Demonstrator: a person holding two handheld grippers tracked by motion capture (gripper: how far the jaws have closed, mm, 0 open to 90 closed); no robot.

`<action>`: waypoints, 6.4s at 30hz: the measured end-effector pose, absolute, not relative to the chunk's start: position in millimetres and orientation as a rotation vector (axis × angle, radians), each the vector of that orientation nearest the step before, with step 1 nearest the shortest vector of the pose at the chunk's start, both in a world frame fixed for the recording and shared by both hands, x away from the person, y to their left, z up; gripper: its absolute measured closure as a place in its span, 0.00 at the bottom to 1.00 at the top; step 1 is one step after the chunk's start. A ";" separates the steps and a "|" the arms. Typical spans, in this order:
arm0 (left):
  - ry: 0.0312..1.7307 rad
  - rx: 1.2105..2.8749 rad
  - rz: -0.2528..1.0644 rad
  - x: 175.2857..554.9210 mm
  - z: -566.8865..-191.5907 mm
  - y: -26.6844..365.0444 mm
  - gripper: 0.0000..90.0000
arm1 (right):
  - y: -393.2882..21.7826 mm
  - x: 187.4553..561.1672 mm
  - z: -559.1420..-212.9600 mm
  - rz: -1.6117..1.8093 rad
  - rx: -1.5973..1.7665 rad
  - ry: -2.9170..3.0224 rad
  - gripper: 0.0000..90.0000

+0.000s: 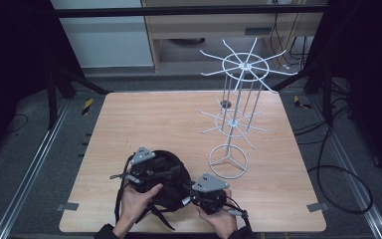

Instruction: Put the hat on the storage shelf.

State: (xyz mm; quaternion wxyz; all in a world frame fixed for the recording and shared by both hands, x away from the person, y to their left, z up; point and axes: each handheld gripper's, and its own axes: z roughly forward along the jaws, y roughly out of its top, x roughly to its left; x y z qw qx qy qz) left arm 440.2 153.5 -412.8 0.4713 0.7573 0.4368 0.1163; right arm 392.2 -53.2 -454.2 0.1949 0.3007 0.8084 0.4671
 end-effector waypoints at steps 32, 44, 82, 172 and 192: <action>1.072 1.750 0.251 437.0 -404.9 172.3 0.91 | -74.6 383.4 -432.9 1.589 0.807 2.259 0.63; 0.935 1.710 0.305 414.1 -381.2 185.2 0.92 | -73.1 392.1 -443.9 1.567 0.853 2.253 0.53; 0.933 1.812 0.429 391.3 -412.2 229.4 0.82 | -33.3 392.4 -433.6 1.298 0.630 2.342 0.98; 1.286 2.025 0.366 458.2 -457.5 173.6 0.68 | -225.9 403.5 -479.1 1.102 1.277 2.048 0.43; 1.171 1.885 0.454 441.8 -424.0 208.0 0.91 | -227.2 404.5 -481.8 1.096 1.271 2.060 0.43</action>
